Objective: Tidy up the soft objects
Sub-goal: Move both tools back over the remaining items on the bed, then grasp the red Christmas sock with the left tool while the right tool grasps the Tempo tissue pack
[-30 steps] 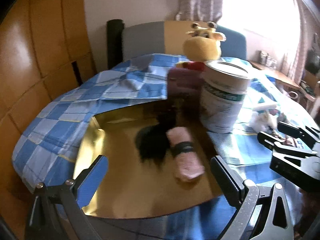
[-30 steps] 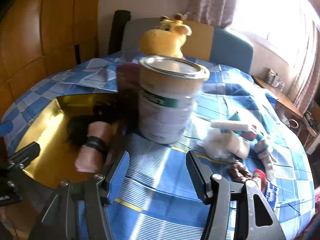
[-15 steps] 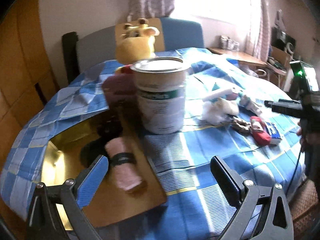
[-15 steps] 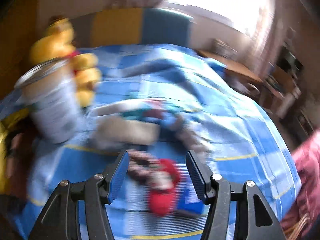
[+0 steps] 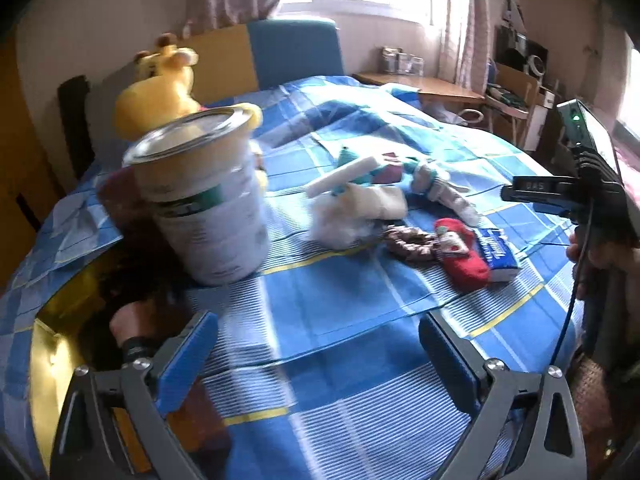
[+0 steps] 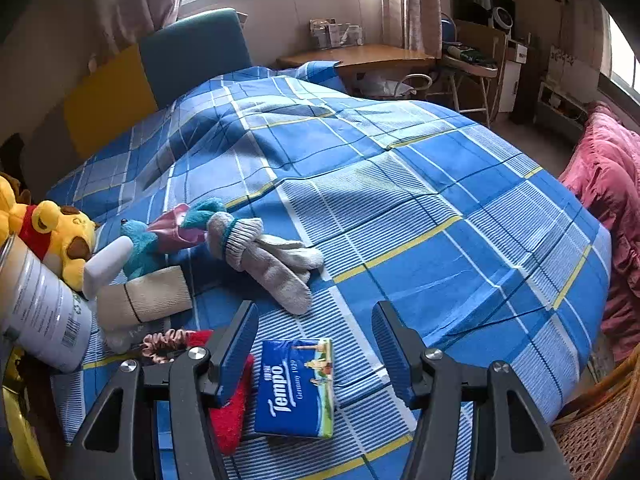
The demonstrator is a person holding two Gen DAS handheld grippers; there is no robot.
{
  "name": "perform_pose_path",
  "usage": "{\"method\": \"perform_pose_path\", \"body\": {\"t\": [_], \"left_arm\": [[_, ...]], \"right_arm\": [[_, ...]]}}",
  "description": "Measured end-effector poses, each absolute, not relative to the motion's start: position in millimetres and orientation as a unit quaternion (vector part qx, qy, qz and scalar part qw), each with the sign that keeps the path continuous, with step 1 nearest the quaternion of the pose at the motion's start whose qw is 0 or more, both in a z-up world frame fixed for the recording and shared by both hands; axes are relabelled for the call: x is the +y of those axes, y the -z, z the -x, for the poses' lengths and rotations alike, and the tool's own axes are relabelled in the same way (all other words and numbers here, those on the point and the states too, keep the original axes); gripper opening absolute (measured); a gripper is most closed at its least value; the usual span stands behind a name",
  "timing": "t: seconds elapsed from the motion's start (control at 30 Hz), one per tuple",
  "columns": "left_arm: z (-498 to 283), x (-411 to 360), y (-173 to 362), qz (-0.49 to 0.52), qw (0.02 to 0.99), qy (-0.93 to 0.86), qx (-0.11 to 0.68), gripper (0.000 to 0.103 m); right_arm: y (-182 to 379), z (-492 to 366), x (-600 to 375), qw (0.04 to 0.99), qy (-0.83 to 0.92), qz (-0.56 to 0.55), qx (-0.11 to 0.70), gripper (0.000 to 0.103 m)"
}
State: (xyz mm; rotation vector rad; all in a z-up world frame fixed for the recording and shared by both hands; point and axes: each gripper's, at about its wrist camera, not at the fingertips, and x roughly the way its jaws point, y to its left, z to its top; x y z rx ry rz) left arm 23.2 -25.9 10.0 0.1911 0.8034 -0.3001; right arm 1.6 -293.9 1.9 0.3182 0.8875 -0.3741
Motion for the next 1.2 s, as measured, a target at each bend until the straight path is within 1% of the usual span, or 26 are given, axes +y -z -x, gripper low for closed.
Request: {"method": "perform_pose_path", "body": {"t": [0.03, 0.1, 0.37, 0.43, 0.6, 0.77, 1.2], "left_arm": [[-25, -30, -9, -0.093, 0.903, 0.151, 0.392, 0.094], [-30, -42, -4, -0.093, 0.896, 0.165, 0.4, 0.091], [-38, -76, 9, -0.113, 0.886, 0.184, 0.41, 0.089], [-39, -84, 12, -0.119, 0.883, 0.191, 0.412, 0.085], [-41, -103, 16, -0.134, 0.876, 0.209, 0.413, 0.077], [-42, -122, 21, -0.146, 0.869, 0.226, 0.416, 0.075], [-58, -159, 36, -0.136, 0.843, 0.271, 0.444, 0.058]], "right_arm": [[-1, -2, -297, 0.871, 0.181, -0.161, 0.427, 0.06], [3, -2, -305, 0.864, 0.181, -0.185, 0.432, 0.06], [16, -2, -319, 0.843, 0.18, -0.227, 0.453, 0.06], [16, -1, -320, 0.841, 0.18, -0.234, 0.454, 0.06], [16, 1, -326, 0.837, 0.182, -0.251, 0.452, 0.06], [18, 2, -333, 0.831, 0.181, -0.267, 0.452, 0.06], [22, 5, -345, 0.82, 0.18, -0.306, 0.449, 0.06]]}}
